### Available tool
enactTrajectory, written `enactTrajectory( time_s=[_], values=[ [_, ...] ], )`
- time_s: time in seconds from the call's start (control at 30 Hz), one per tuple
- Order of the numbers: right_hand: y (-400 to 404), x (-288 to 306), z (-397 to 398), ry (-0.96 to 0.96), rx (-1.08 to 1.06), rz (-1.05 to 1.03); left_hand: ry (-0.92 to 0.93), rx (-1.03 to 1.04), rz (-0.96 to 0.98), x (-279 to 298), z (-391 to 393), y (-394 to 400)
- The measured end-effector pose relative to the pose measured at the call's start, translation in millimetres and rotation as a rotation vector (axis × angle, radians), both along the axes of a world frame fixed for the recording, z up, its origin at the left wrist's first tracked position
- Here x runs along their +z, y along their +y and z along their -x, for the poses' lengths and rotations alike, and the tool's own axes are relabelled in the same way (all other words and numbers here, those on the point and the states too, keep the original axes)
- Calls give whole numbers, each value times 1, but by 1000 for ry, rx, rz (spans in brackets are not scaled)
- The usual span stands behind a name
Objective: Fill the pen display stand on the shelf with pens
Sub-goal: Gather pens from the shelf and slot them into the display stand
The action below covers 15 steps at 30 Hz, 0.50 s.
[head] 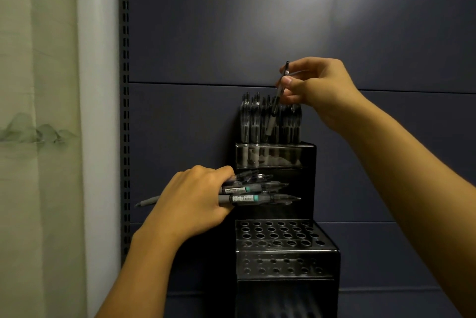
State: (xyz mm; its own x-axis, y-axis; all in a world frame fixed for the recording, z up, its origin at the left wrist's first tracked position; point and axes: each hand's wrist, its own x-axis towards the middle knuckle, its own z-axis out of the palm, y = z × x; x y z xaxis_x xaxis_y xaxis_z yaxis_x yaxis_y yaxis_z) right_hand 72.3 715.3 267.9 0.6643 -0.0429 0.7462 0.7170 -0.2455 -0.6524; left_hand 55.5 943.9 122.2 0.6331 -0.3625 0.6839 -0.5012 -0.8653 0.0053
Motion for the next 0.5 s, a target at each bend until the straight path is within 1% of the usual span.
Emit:
enactTrajectory(
  time_s=[0.33, 0.5],
  values=[
    [2, 0, 3, -13, -3, 77, 11, -14, 4, 1, 3, -1],
    [7, -5, -5, 35, -24, 123, 10, -11, -1, 1, 1, -2]
  ],
)
